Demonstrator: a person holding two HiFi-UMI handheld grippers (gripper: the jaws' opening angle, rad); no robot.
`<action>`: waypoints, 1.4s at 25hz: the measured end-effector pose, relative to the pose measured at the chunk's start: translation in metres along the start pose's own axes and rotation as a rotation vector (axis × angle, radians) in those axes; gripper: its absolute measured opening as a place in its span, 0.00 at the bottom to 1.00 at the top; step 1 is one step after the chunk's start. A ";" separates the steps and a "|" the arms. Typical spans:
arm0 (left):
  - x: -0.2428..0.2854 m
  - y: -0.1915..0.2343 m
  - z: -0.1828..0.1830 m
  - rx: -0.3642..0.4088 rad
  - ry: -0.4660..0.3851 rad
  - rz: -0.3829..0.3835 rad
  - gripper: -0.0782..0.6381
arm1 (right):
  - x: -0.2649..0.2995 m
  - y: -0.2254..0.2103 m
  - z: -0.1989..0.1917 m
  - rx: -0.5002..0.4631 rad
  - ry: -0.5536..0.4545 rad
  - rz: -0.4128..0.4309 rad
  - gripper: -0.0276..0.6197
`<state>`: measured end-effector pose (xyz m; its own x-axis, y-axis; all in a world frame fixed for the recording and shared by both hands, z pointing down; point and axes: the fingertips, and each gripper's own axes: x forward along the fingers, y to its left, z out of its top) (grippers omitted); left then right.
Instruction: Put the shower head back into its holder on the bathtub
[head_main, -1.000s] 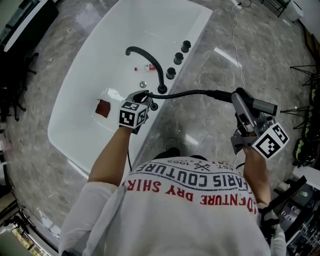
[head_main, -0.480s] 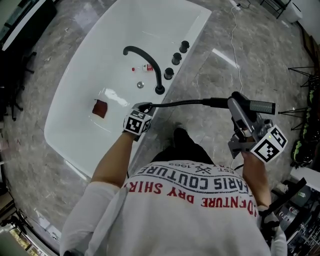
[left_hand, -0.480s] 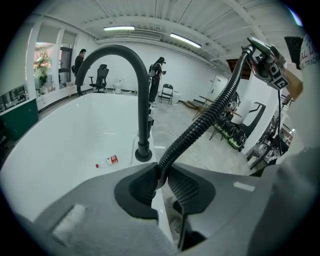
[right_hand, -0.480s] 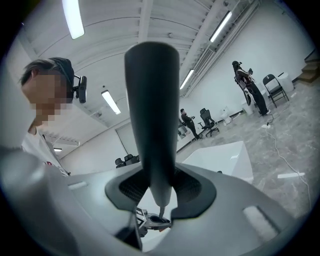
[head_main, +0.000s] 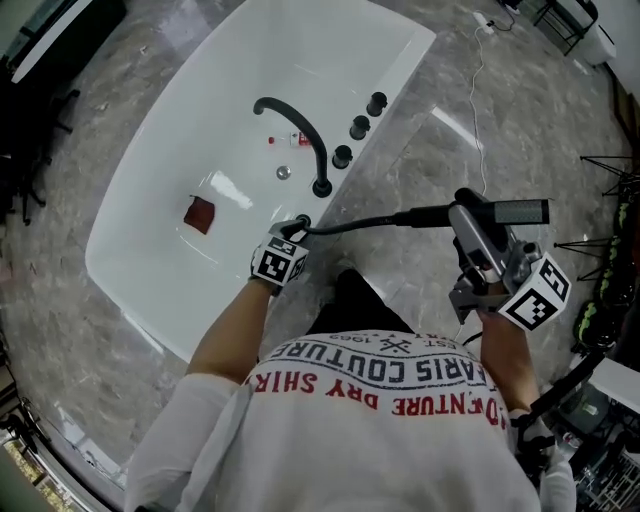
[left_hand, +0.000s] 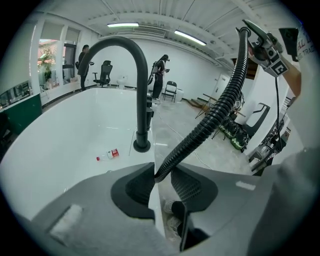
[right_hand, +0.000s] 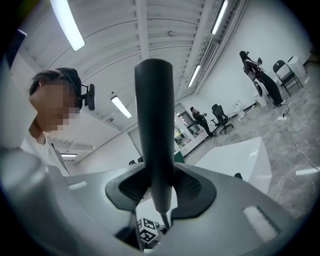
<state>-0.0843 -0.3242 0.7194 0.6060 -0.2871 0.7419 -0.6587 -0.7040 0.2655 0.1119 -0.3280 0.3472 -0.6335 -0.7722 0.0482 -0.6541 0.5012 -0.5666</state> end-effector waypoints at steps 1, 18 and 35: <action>-0.003 0.001 -0.005 -0.012 0.003 0.010 0.26 | 0.005 0.000 -0.002 0.010 0.002 0.012 0.25; -0.082 0.019 0.012 -0.239 -0.193 0.079 0.13 | 0.091 0.016 -0.050 -0.072 0.184 0.149 0.25; -0.177 -0.015 0.095 -0.246 -0.415 0.032 0.12 | 0.139 0.012 -0.145 -0.325 0.397 0.196 0.25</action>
<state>-0.1390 -0.3243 0.5255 0.6776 -0.5763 0.4569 -0.7355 -0.5307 0.4212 -0.0441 -0.3731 0.4659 -0.8226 -0.4769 0.3095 -0.5620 0.7643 -0.3161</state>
